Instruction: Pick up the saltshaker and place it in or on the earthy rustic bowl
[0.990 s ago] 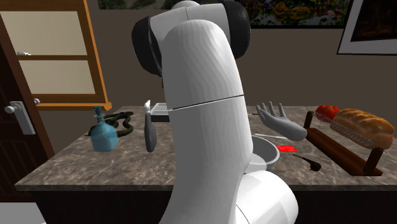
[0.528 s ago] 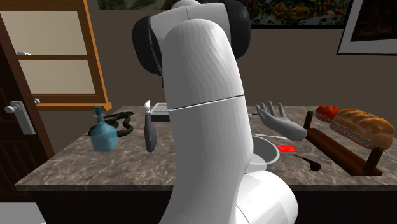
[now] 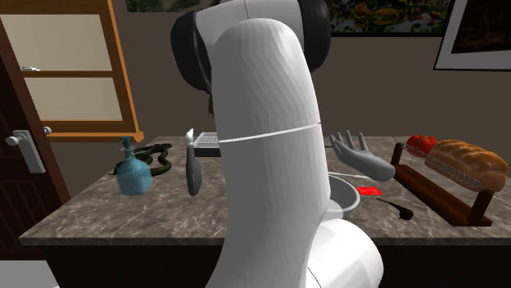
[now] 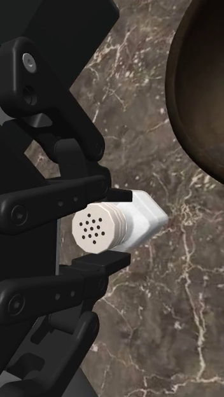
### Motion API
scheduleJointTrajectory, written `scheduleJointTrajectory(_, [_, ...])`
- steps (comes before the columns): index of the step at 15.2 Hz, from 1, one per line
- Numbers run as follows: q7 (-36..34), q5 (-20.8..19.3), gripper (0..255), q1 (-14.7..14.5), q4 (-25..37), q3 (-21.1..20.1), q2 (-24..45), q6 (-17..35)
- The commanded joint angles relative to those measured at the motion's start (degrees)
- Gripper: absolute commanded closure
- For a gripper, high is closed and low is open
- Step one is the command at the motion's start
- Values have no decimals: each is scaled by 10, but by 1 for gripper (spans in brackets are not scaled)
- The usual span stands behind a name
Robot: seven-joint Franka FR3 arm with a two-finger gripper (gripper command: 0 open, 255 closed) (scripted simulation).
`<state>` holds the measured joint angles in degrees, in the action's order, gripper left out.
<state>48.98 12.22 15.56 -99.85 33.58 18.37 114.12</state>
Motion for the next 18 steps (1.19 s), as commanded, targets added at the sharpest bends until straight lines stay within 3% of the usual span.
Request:
scheduleJointTrajectory(1, [-4,-4,255,-1,11,1,-5,-15])
scheduleJointTrajectory(18, [-18,-21,255,2,118,9,-25,-138])
